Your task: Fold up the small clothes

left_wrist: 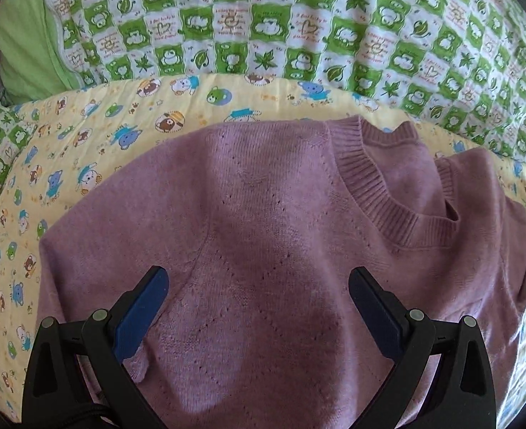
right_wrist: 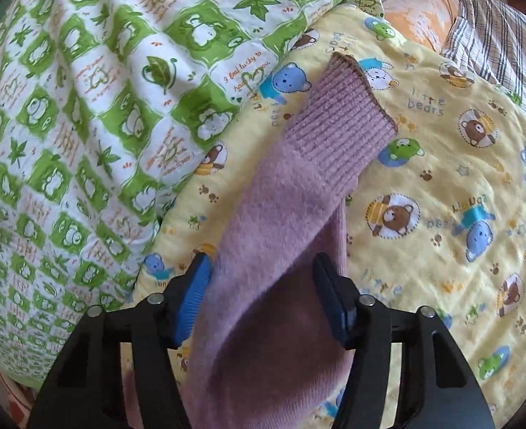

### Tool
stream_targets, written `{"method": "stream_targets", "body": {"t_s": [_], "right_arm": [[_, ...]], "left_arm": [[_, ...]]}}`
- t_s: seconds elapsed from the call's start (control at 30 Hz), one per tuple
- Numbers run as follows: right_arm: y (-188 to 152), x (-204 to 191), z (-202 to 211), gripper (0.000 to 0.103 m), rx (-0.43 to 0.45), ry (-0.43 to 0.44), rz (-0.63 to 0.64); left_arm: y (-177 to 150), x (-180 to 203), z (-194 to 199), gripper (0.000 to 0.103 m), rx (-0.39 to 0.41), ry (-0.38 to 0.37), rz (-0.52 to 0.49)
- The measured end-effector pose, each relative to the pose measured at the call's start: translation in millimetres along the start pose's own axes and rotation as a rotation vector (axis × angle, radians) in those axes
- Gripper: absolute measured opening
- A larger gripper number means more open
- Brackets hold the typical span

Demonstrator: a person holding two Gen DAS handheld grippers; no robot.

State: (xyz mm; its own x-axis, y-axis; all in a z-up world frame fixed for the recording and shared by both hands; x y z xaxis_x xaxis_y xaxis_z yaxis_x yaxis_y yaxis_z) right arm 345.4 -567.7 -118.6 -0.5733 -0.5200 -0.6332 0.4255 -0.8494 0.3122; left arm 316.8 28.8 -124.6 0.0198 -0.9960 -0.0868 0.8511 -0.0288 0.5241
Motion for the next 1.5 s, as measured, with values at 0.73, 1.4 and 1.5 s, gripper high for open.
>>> {"method": "stream_targets", "body": {"t_s": [0.73, 1.4, 1.5], "right_arm": [[-365.6, -218.9, 98.9, 0.009, -0.34, 0.537, 0.901], [-415.5, -126.7, 90.4, 0.062, -0.525, 0.432, 0.835], [-377.9, -108.5, 95.2, 0.062, -0.449, 0.391, 0.774]], "left_arm": [[-62.8, -68.3, 52.7, 0.101, -0.003, -0.091, 0.157], [-45.0, 59.4, 31.3, 0.101, -0.171, -0.224, -0.013], [-51.2, 79.4, 13.2, 0.099, -0.239, -0.148, -0.099]]}}
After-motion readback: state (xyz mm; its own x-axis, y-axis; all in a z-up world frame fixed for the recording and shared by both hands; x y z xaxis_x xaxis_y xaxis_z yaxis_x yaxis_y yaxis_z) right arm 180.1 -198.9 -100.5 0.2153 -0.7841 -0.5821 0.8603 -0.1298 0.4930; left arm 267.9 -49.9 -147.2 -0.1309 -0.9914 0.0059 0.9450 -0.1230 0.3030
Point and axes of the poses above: each gripper's, at about its wrist camera, not at the fingertips, and z roughly against the way its jaws point, x to its right, y to its top, the point moved 8 cm from there along -z, roughly the way its jaws point, and after that the axes turned 11 degrees about -z, right-handed, at the moved point
